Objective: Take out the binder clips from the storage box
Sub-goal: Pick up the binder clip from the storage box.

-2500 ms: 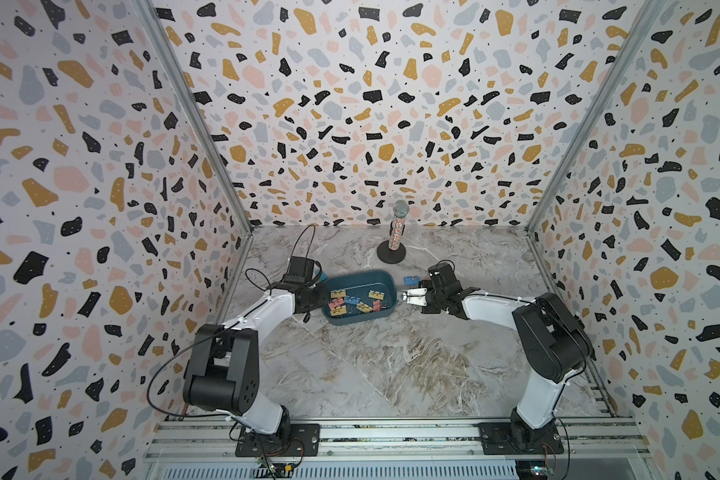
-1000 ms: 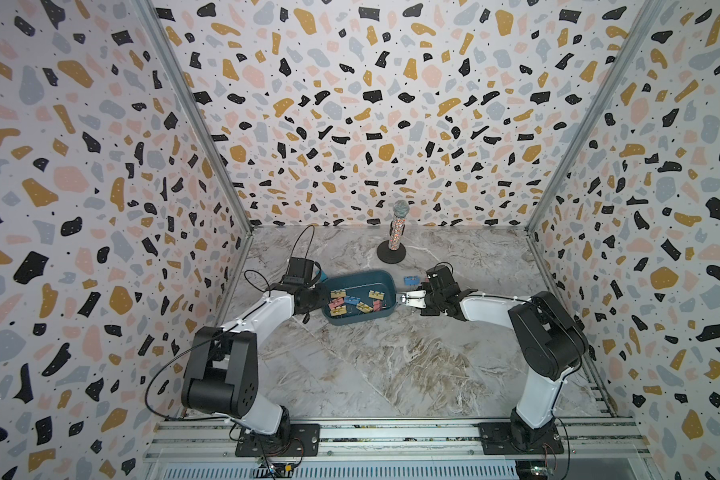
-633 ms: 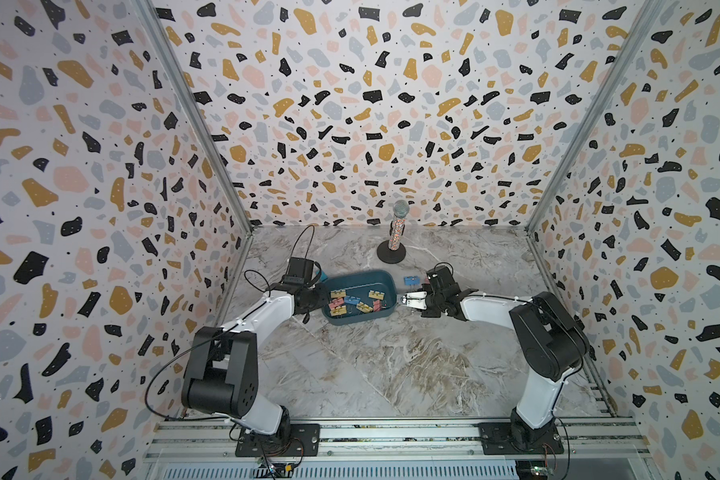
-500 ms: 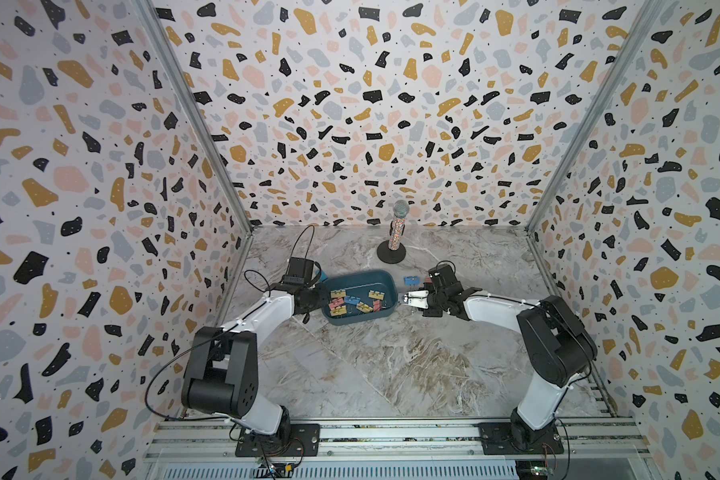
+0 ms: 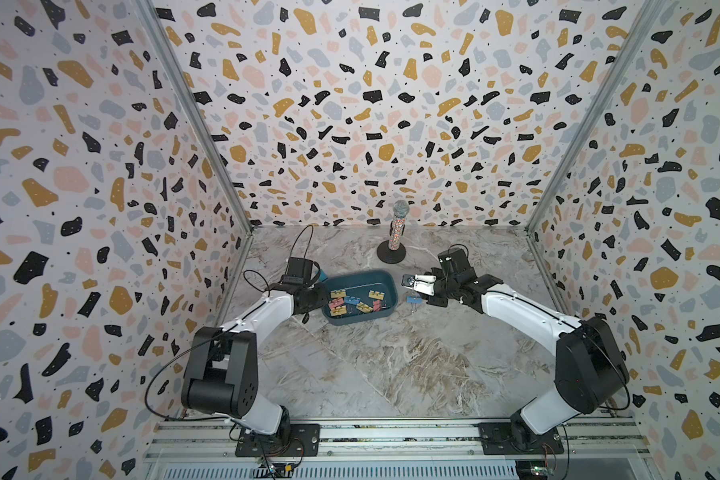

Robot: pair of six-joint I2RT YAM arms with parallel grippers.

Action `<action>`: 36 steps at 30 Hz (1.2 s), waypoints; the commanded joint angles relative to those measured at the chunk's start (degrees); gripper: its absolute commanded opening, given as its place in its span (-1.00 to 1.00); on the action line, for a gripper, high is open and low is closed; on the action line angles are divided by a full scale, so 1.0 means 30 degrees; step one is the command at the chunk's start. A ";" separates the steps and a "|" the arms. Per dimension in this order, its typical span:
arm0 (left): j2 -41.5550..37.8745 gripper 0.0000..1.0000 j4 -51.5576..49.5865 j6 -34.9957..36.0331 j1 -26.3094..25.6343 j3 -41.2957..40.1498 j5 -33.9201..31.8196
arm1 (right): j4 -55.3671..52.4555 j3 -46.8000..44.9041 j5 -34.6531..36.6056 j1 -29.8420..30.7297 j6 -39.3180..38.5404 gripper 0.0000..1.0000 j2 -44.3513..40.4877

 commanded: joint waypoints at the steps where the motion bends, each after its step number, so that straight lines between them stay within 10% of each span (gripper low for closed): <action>1: -0.0405 -0.48 -0.0012 -0.0039 0.0106 0.0033 -0.0182 | -0.1419 0.1204 -0.1349 0.0108 0.1694 -0.26 -0.1000; 14: -0.0810 -0.48 -0.0074 -0.0271 0.0135 -0.0125 -0.0485 | -0.2662 0.4284 -0.5492 0.0418 0.4175 -0.30 0.0741; 36: 0.0039 -0.48 -0.0190 -0.0180 0.0135 0.0240 -0.0300 | -0.5648 1.0282 -0.1073 0.3497 0.2798 -0.46 0.8109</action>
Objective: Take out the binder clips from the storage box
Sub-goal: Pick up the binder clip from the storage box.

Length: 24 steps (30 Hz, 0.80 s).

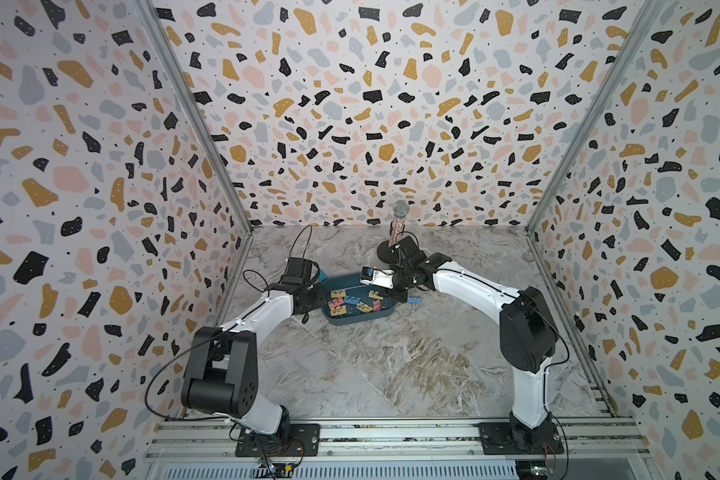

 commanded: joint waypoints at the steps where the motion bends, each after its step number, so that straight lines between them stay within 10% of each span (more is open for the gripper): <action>1: -0.0014 -0.48 -0.0066 0.0021 0.0128 0.0235 0.0013 | -0.0490 0.0864 0.1473 0.0388 -0.0302 -0.47 0.0141; 24: -0.0149 -0.48 -0.0075 0.0021 0.0128 0.0175 0.0071 | 0.0527 0.1883 0.3936 0.1129 -0.0320 -0.40 0.2551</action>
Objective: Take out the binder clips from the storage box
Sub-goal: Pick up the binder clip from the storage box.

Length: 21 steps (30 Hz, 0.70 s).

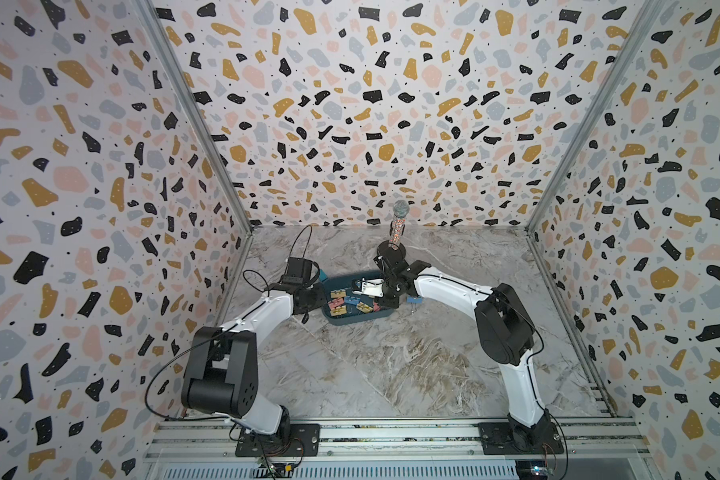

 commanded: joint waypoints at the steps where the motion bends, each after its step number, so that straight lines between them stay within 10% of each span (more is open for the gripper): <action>1: -0.0141 -0.48 -0.0058 0.0021 0.0128 0.0179 0.0028 | 0.0254 0.0856 0.0479 0.0124 0.0126 -0.39 0.0070; 21: -0.0249 -0.48 -0.0046 0.0048 0.0128 0.0119 0.0087 | 0.0497 0.1852 0.1083 0.0154 0.0389 -0.50 0.1460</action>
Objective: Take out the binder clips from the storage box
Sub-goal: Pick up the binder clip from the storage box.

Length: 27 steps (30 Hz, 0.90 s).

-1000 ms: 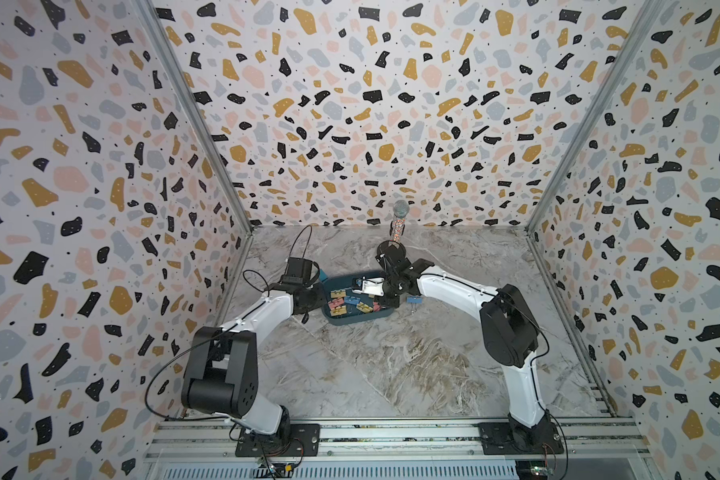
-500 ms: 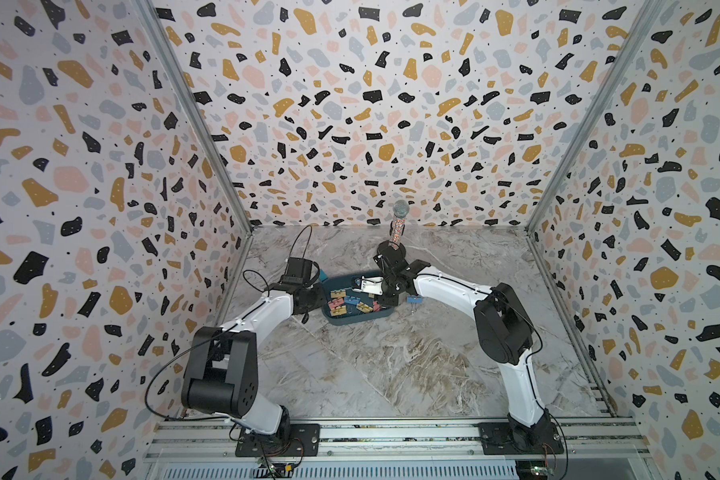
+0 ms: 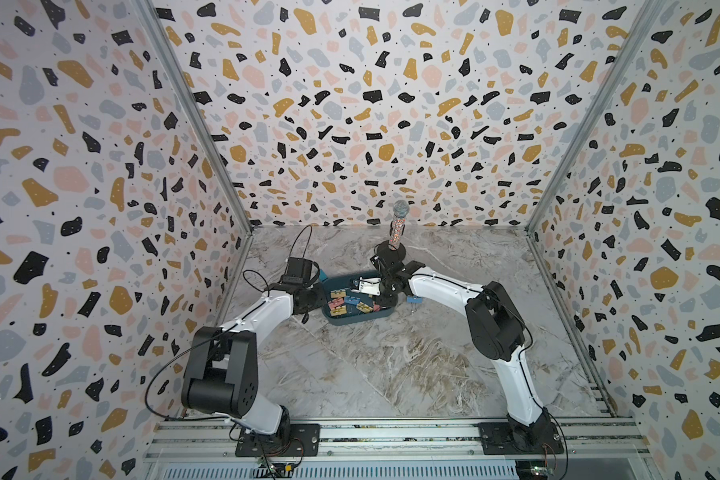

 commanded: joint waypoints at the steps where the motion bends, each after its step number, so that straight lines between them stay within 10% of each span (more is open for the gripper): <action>1: -0.0251 -0.48 -0.0059 0.0039 0.0130 0.0115 0.0087 | 0.0038 0.0716 0.0267 0.0104 0.0335 -0.53 0.0034; 10: -0.0309 -0.48 -0.0058 0.0022 0.0128 0.0117 0.0050 | 0.0235 0.0841 0.0375 0.0095 0.0427 -1.00 0.0212; 27: -0.0240 -0.48 -0.0109 0.0140 0.0136 0.0117 -0.0060 | 0.0642 0.0643 -0.0213 -0.0464 0.0873 -1.00 -0.2254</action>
